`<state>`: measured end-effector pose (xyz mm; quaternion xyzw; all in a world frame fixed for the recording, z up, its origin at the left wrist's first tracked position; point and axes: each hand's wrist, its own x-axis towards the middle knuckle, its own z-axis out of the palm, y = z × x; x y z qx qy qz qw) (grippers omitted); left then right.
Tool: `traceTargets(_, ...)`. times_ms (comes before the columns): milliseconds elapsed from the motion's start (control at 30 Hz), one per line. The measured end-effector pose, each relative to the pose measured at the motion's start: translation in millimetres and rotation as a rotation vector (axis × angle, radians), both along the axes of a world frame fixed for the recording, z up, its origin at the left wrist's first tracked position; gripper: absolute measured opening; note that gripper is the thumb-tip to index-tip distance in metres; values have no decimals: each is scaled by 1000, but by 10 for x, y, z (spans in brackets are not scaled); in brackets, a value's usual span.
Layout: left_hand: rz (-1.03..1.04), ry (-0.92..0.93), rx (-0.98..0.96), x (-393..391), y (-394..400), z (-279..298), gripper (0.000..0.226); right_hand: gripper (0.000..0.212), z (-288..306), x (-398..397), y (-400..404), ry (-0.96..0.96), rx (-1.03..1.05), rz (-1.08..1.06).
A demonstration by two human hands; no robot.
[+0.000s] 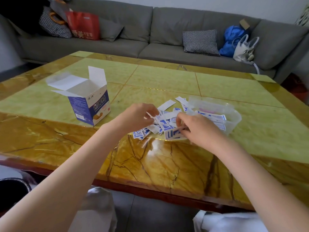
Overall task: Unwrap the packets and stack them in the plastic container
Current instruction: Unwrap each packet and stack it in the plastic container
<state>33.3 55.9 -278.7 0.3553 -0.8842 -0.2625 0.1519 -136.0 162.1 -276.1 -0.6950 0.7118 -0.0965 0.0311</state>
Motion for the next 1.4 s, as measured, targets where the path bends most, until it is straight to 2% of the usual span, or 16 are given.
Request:
traceTargets(100,-45,-146,-203,-95,3,-92,46,17,-47,-60,88,3,52,29)
traceTargets(233,-93,-382,-307,-292,-20,-269,65,25,-111,-113,160,57,79,55)
traceTargets(300,-122,-510,-394,-370,-32,-314,61,27,-153,-147,188,58,70,58)
traceTargets(400,-103,-537,-389,-437,-53,-274,50,22,-158,-168,222,-2,48,46)
traceTargets(500,-91,-510,-296,-466,-73,-206,33,16,-117,-183,233,-57,43,4)
traceTargets(567,-36,-446,-288,-466,-48,-163,20,10,-98,-175,226,-177,47,-29)
traceTargets(667,101,-154,-334,-434,-20,-76,16,7,-86,-148,164,-403,16,-65)
traceTargets(767,76,158,-156,-363,31,79,7,7,-75,-120,93,-589,-2,-59)
traceTargets(833,-23,173,-29,-324,50,105,10,9,-29,-108,85,-736,8,-60)
traceTargets(933,-73,104,52,-253,68,66,18,9,63,-118,109,-934,3,-37)
traceTargets(1033,-124,144,133,-205,125,68,24,3,91,-92,98,-913,81,8)
traceTargets(1100,-145,163,147,-221,188,81,21,8,70,-50,96,-939,166,-10)
traceTargets(1200,-166,148,55,-267,231,67,17,10,58,-24,93,-1032,181,-81)
traceTargets(1267,-130,103,-6,-235,169,33,24,10,78,-39,65,-948,98,-139)
traceTargets(1300,-96,63,-37,-197,127,10,29,10,81,-48,46,-817,58,-148)
traceTargets(1400,-27,-145,-159,-121,44,-96,33,5,56,-43,45,-245,50,-69)
